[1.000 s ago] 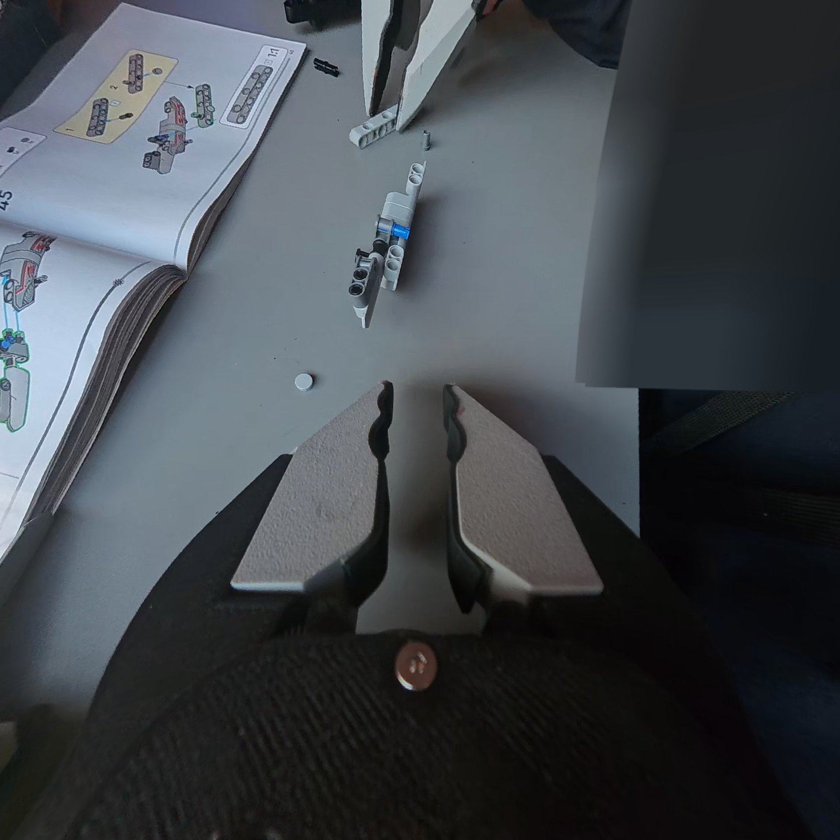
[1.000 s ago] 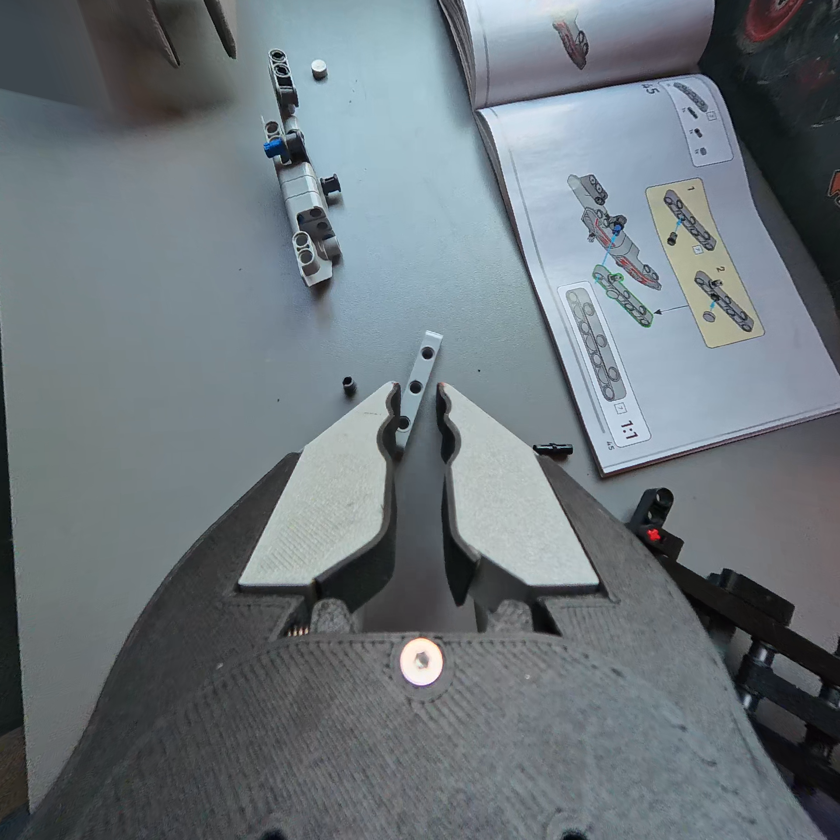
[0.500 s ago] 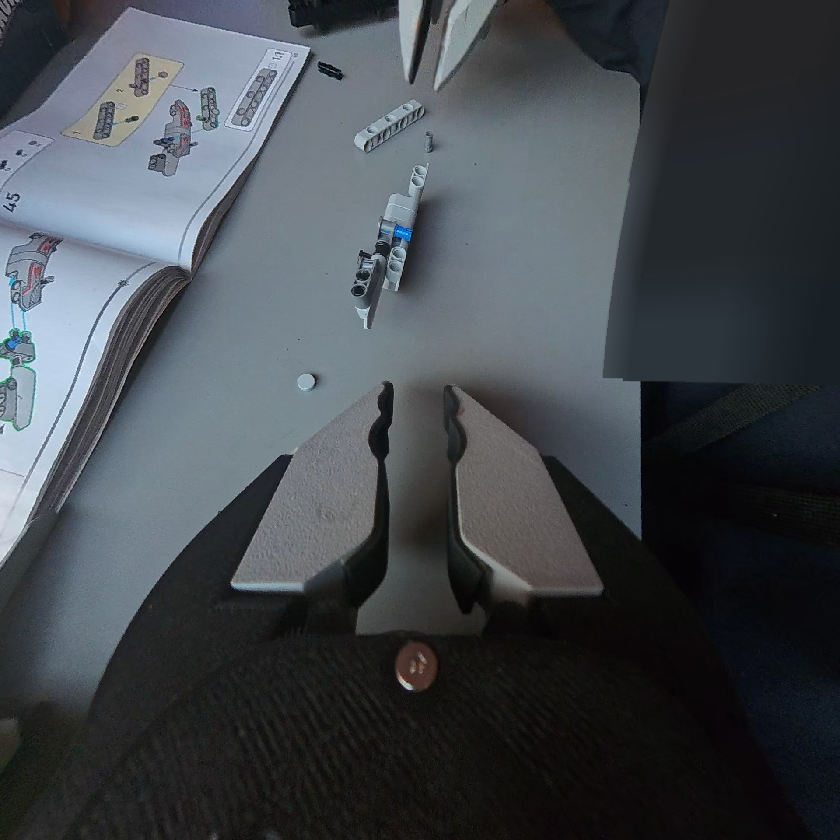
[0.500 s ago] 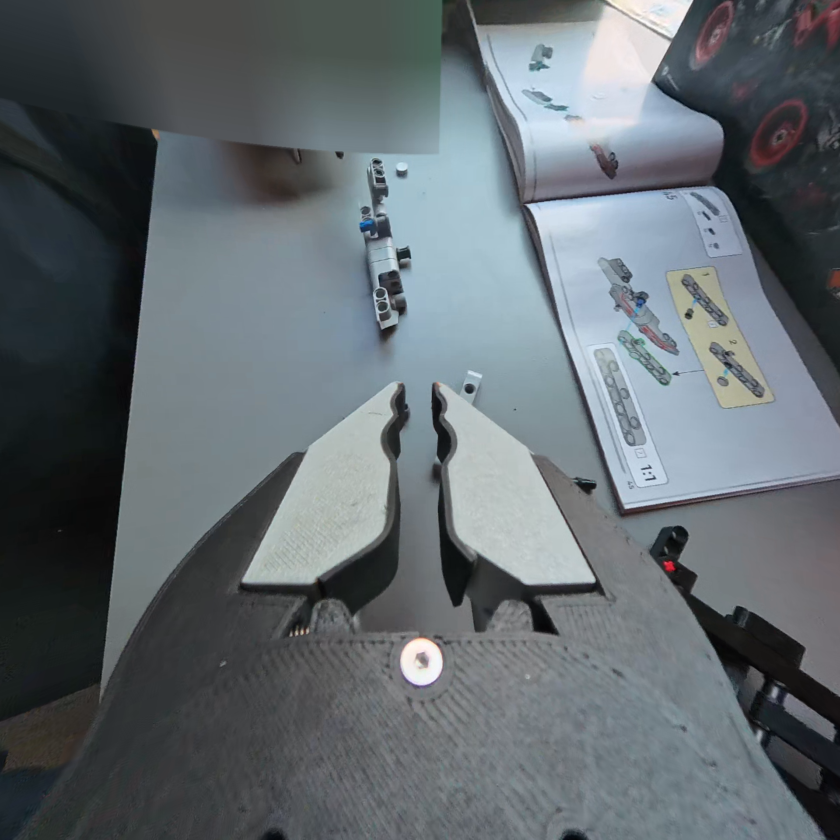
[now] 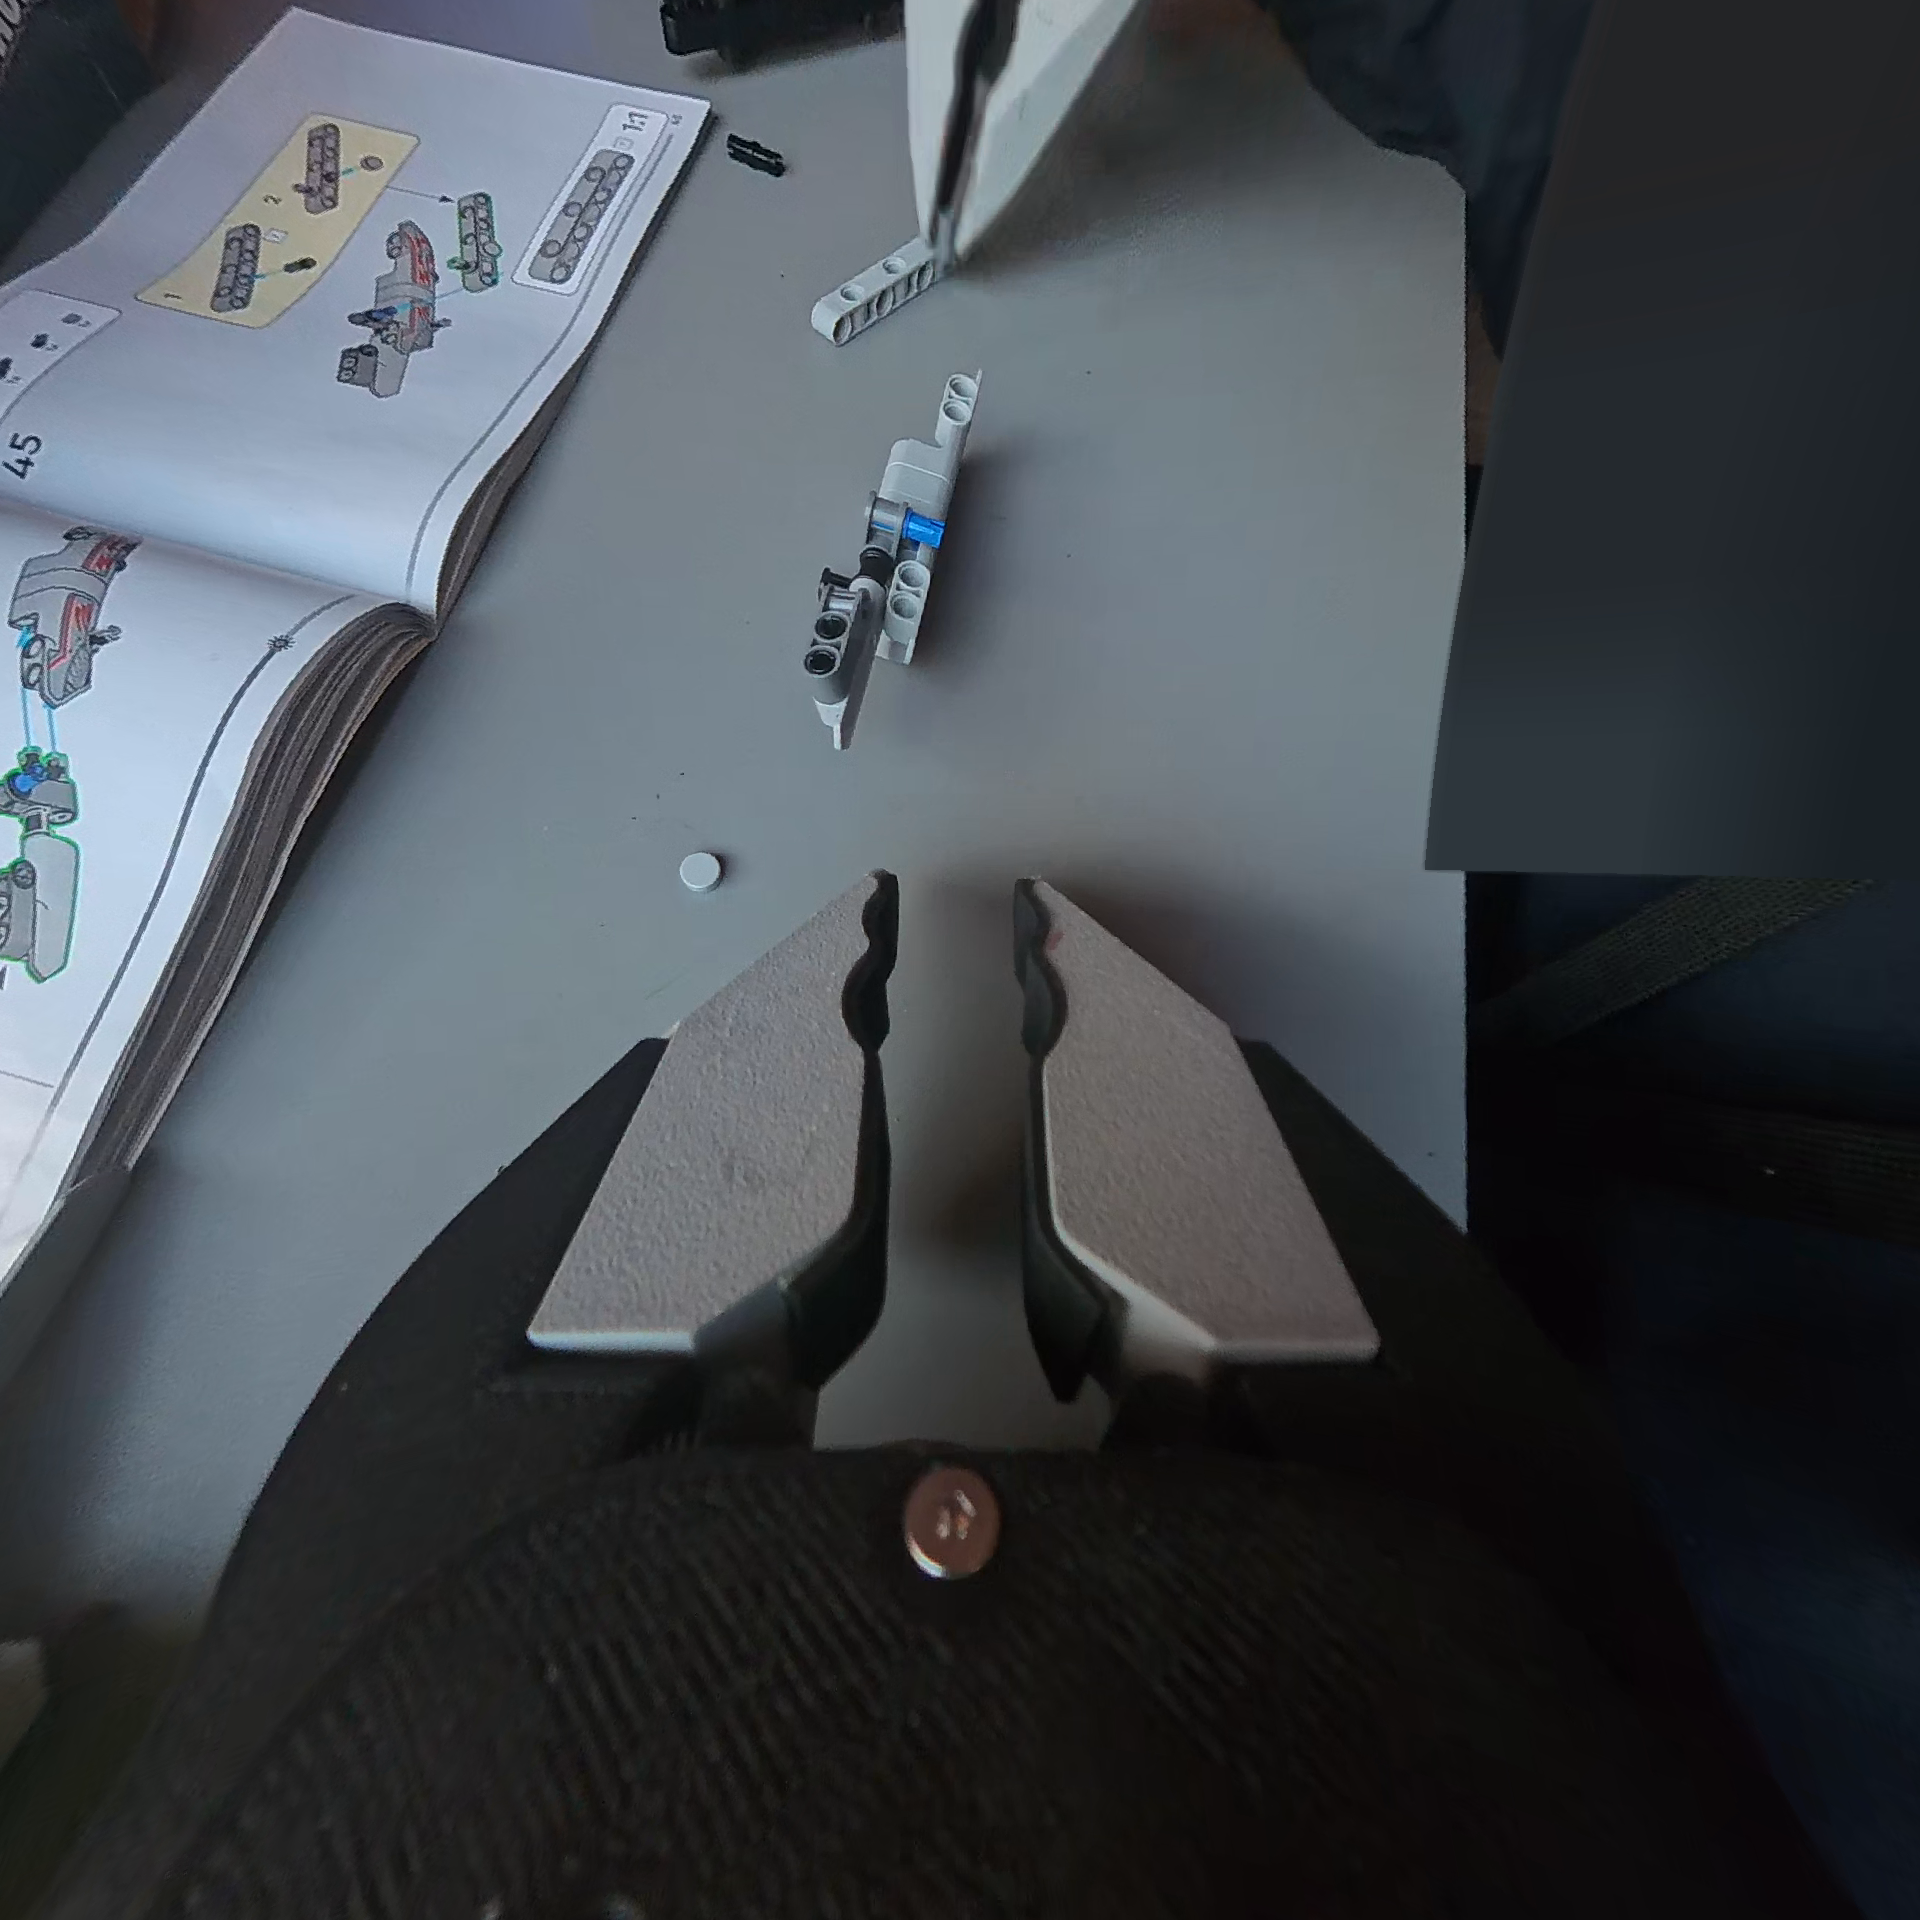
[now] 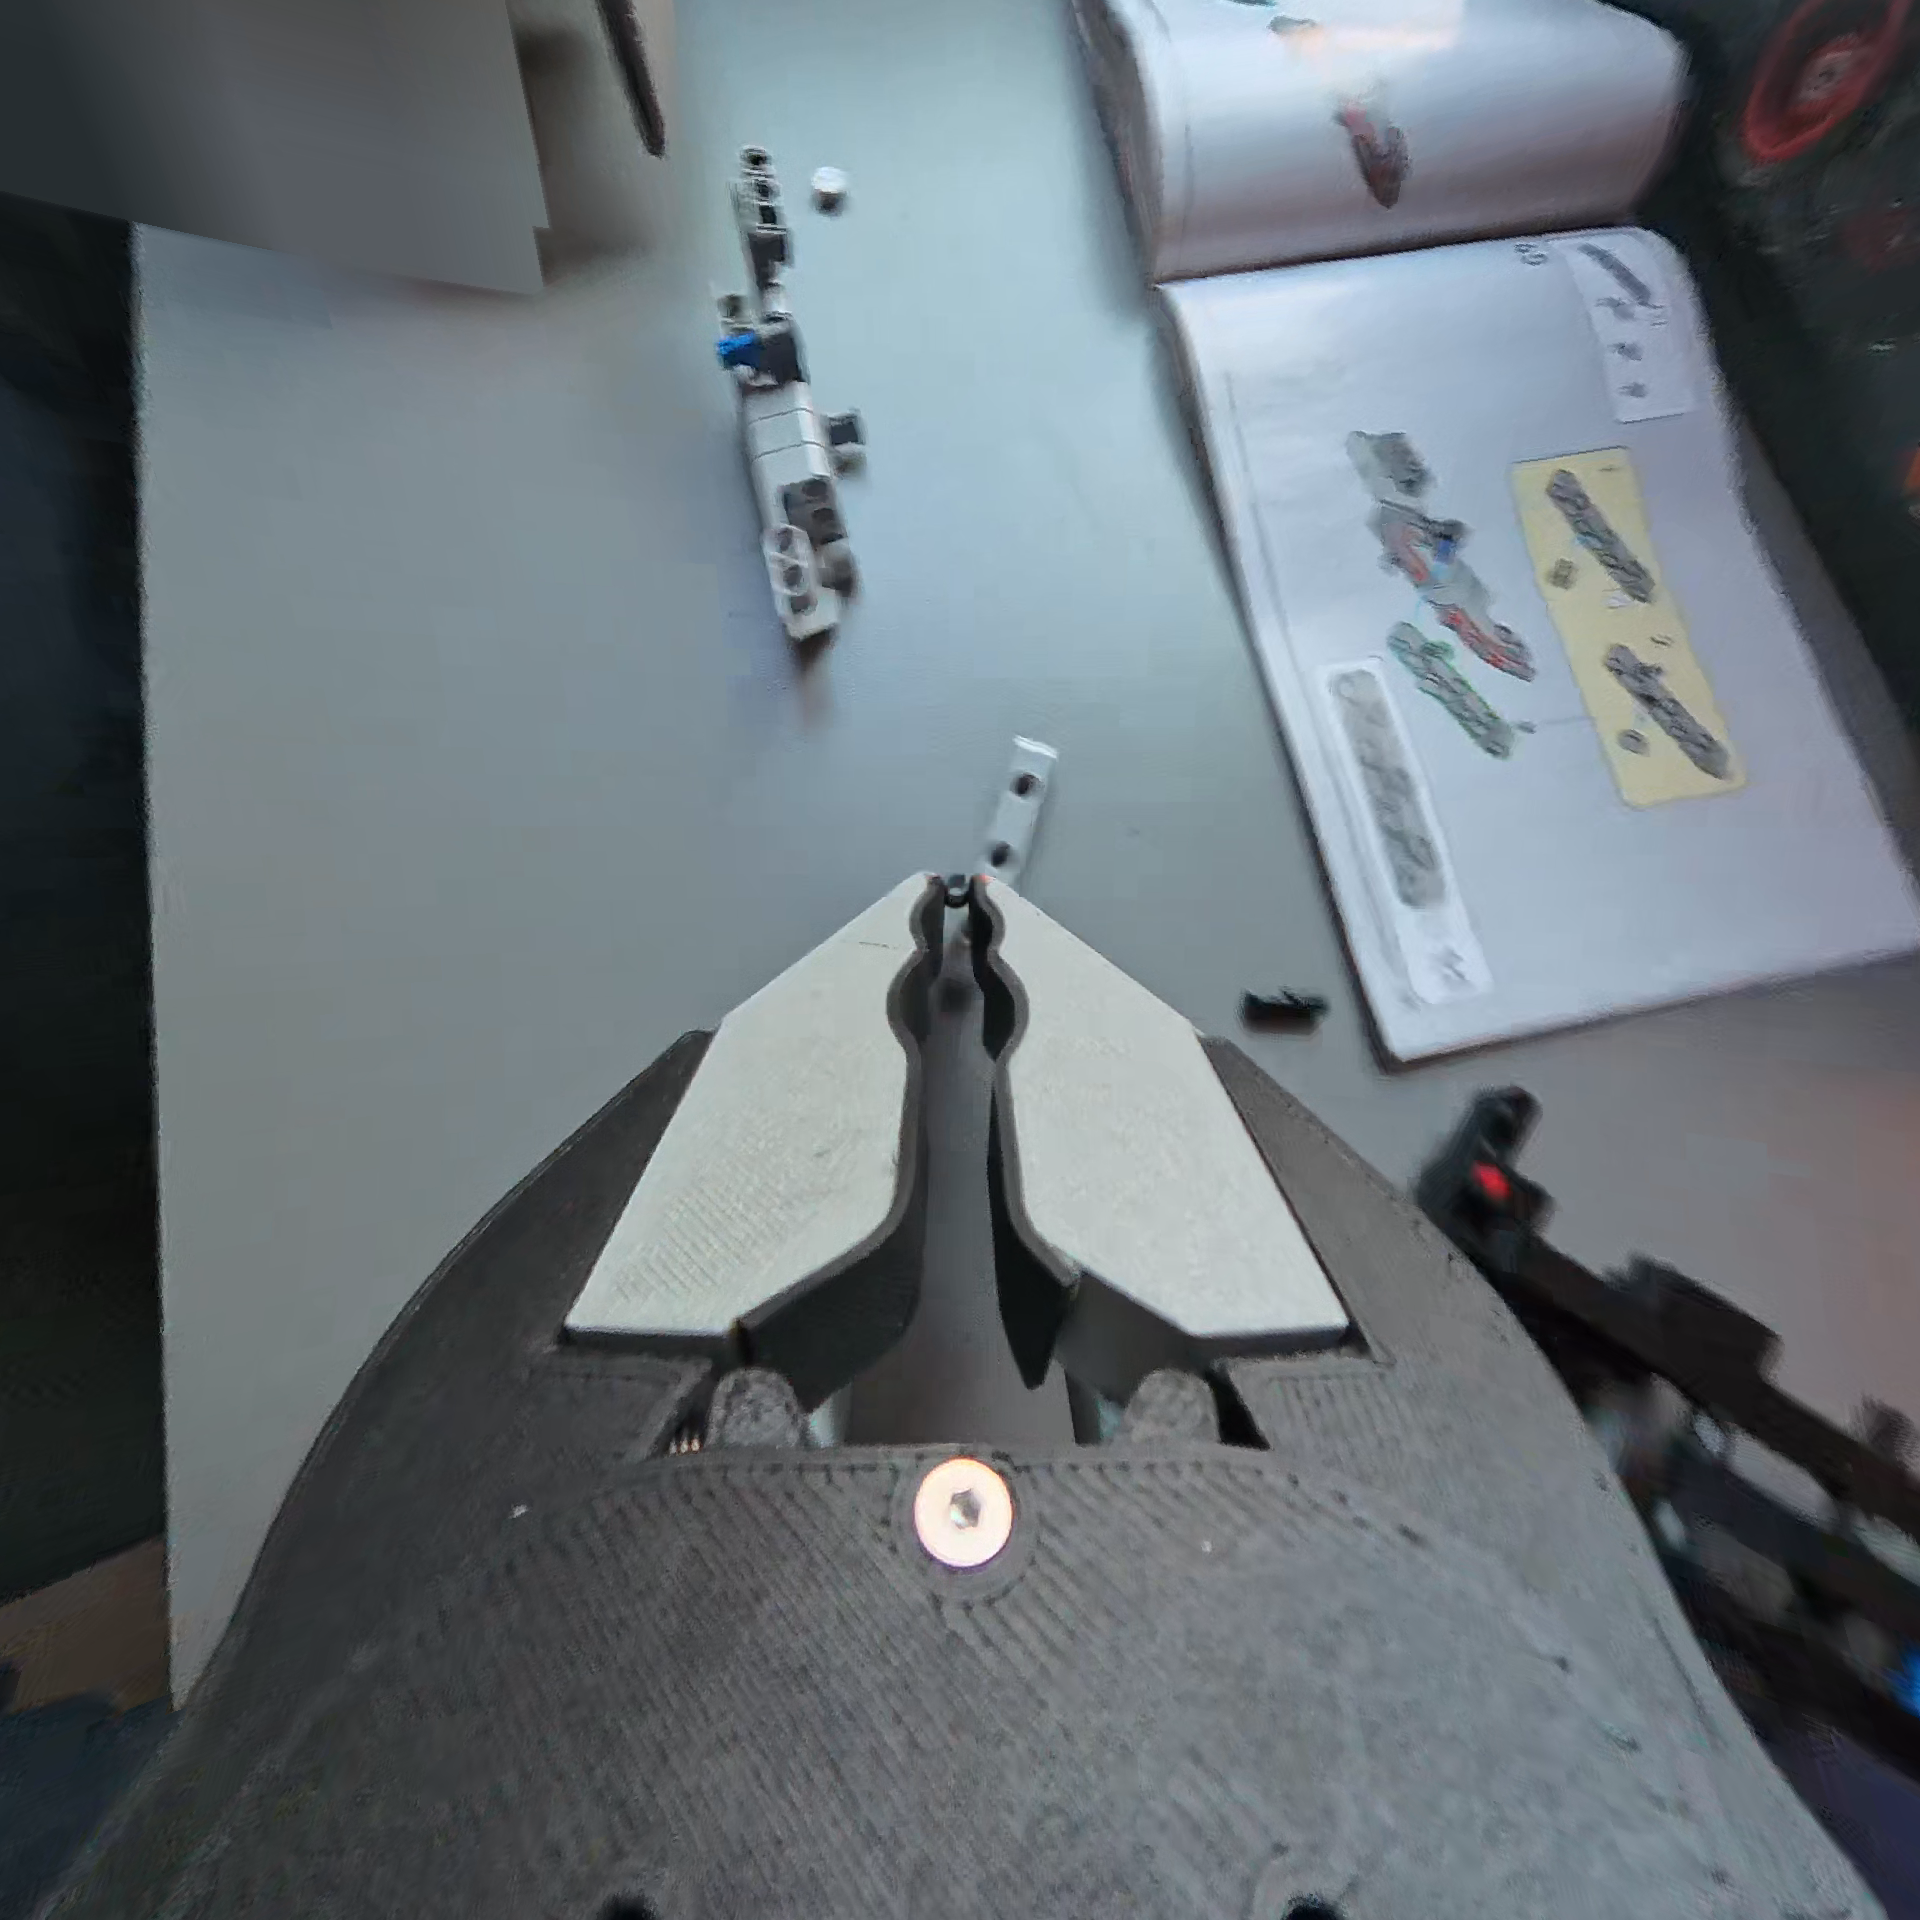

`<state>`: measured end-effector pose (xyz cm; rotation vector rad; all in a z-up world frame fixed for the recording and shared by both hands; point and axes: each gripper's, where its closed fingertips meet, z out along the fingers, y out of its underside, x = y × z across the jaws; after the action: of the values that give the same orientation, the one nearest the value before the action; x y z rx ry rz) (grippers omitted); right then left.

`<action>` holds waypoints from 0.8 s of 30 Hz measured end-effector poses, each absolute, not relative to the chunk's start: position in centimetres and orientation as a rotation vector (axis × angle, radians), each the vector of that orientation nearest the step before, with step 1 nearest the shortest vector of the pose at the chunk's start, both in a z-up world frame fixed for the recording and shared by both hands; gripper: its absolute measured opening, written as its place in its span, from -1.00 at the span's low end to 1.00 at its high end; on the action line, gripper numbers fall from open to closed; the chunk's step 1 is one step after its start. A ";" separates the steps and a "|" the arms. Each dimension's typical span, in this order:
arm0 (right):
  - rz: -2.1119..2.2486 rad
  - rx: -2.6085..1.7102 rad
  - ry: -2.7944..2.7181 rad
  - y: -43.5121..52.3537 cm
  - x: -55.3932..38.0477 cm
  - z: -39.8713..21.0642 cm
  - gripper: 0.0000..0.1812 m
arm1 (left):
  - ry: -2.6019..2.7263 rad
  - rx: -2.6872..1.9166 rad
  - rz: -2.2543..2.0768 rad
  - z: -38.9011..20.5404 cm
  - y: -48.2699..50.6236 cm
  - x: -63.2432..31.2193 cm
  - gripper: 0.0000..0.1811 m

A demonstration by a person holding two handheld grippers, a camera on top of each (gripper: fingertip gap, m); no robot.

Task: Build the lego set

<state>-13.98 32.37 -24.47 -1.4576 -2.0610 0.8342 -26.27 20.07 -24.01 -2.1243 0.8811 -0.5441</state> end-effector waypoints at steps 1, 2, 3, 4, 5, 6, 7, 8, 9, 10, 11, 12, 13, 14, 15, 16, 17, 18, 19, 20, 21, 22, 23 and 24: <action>0.799 -1.476 -2.006 33.6 -13.5 -24.0 -0.98 | 0.881 -2.123 -0.544 -24.0 20.1 -26.3 -0.80; 0.778 -1.493 -1.938 34.8 -12.8 -23.4 -0.98 | 0.880 -2.121 -0.543 -24.0 20.1 -26.3 -0.80; 0.763 -1.512 -1.865 36.1 -12.1 -22.8 -0.99 | 0.880 -2.119 -0.542 -23.9 20.1 -26.3 -0.80; 0.747 -1.535 -1.801 37.4 -11.2 -22.5 -0.99 | 0.881 -2.120 -0.541 -24.0 20.0 -26.3 -0.79; 0.734 -1.565 -1.759 38.5 -10.3 -22.5 -0.99 | 0.884 -2.122 -0.541 -24.0 20.0 -26.3 -0.79; 0.717 -1.603 -1.738 39.3 -9.3 -22.9 -0.99 | 0.886 -2.124 -0.537 -24.0 20.0 -26.3 -0.79; 0.695 -1.641 -1.725 40.0 -8.4 -23.3 -0.99 | 0.887 -2.124 -0.533 -24.1 20.0 -26.3 -0.79; 0.668 -1.666 -1.711 40.5 -7.6 -23.6 -0.99 | 0.886 -2.124 -0.532 -24.1 20.0 -26.3 -0.79; 0.644 -1.669 -1.689 41.0 -7.0 -23.6 -0.99 | 0.883 -2.125 -0.534 -24.0 20.0 -26.3 -0.79; 0.630 -1.658 -1.666 41.2 -6.6 -23.3 -0.99 | 0.879 -2.126 -0.538 -24.0 20.1 -26.3 -0.80; 0.619 -1.648 -1.652 41.4 -6.4 -23.2 -0.99 | 0.876 -2.126 -0.541 -24.0 20.1 -26.3 -0.79; 0.607 -1.654 -1.648 41.6 -6.1 -23.3 -0.99 | 0.875 -2.128 -0.542 -24.0 20.1 -26.3 -0.79; 0.598 -1.671 -1.653 41.7 -5.9 -23.7 -0.99 | 0.876 -2.130 -0.543 -24.1 20.1 -26.3 -0.79; 0.597 -1.687 -1.659 41.7 -5.8 -24.1 -0.98 | 0.877 -2.134 -0.545 -24.1 20.1 -26.3 -0.79; 0.600 -1.693 -1.662 41.7 -5.8 -24.2 -0.98 | 0.876 -2.138 -0.547 -24.2 20.1 -26.3 -0.79; 0.596 -1.692 -1.665 41.7 -5.8 -24.2 -0.98 | 0.874 -2.140 -0.552 -24.2 20.1 -26.3 -0.78; 0.587 -1.686 -1.670 41.7 -5.9 -24.2 -0.98 | 0.870 -2.141 -0.556 -24.1 20.1 -26.3 -0.78; 0.581 -1.680 -1.673 41.7 -5.8 -24.2 -0.97 | 0.866 -2.140 -0.560 -24.1 20.1 -26.4 -0.78; 0.580 -1.676 -1.673 41.7 -5.8 -24.2 -0.98 | 0.863 -2.139 -0.562 -24.1 20.1 -26.4 -0.78; 0.589 -1.672 -1.670 41.6 -5.7 -24.0 -0.98 | 0.862 -2.138 -0.562 -24.0 20.1 -26.4 -0.78; 0.607 -1.664 -1.663 41.5 -5.7 -23.7 -0.98 | 0.862 -2.137 -0.562 -24.0 20.1 -26.4 -0.78; 0.620 -1.654 -1.652 41.4 -5.6 -23.4 -0.98 | 0.863 -2.136 -0.561 -24.0 20.1 -26.4 -0.78; 0.618 -1.648 -1.637 41.6 -5.4 -23.2 -0.98 | 0.865 -2.134 -0.558 -24.0 20.1 -26.4 -0.78; 0.605 -1.651 -1.620 41.9 -5.1 -23.0 -0.98 | 0.866 -2.134 -0.556 -24.0 20.1 -26.4 -0.78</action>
<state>-5.06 41.95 -23.04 -1.6514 -1.6195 0.6048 -26.37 20.11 -24.01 -2.1336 0.8665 -0.5558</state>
